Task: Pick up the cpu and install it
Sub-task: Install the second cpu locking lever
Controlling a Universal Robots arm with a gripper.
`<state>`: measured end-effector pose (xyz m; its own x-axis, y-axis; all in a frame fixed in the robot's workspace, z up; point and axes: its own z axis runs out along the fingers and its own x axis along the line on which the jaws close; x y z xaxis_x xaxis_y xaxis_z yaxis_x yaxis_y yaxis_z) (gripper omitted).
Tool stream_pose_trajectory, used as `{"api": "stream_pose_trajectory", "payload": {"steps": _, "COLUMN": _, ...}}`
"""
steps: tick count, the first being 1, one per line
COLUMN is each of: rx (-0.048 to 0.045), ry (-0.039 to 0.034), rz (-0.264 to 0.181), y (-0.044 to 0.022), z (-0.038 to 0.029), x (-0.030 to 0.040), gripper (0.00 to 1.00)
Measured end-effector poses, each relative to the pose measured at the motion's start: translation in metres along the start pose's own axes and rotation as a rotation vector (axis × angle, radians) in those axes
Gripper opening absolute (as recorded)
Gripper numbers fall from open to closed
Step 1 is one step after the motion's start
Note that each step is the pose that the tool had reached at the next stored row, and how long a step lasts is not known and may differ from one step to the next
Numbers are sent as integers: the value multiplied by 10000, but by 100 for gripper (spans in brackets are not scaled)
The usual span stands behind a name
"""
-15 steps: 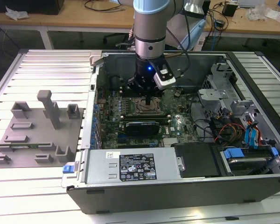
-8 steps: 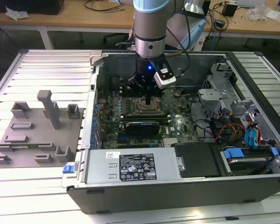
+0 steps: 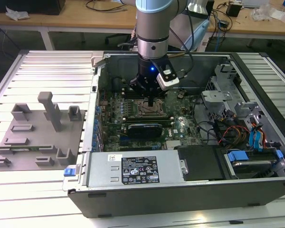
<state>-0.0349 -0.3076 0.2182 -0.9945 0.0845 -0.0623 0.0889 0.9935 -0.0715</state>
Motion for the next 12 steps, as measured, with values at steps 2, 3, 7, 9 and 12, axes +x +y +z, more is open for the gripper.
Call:
{"api": "stream_pose_trajectory", "payload": {"steps": 2, "rx": -1, "ry": -1, "rz": -1, "y": 0, "z": 0, "x": 0, "gripper": 11}}
{"api": "stream_pose_trajectory", "payload": {"steps": 3, "rx": 0, "ry": 0, "rz": -1, "y": 0, "z": 0, "x": 0, "gripper": 11}}
{"api": "stream_pose_trajectory", "payload": {"steps": 7, "rx": -1, "ry": 0, "rz": -2, "y": 0, "z": 0, "x": 0, "gripper": 11}}
{"api": "stream_pose_trajectory", "payload": {"steps": 9, "rx": 3, "ry": 1, "rz": -2, "y": -1, "z": -6, "x": 0, "gripper": 11}}
{"api": "stream_pose_trajectory", "payload": {"steps": 12, "rx": -1, "ry": -1, "rz": -2, "y": -5, "z": -71, "x": -4, "gripper": 11}}
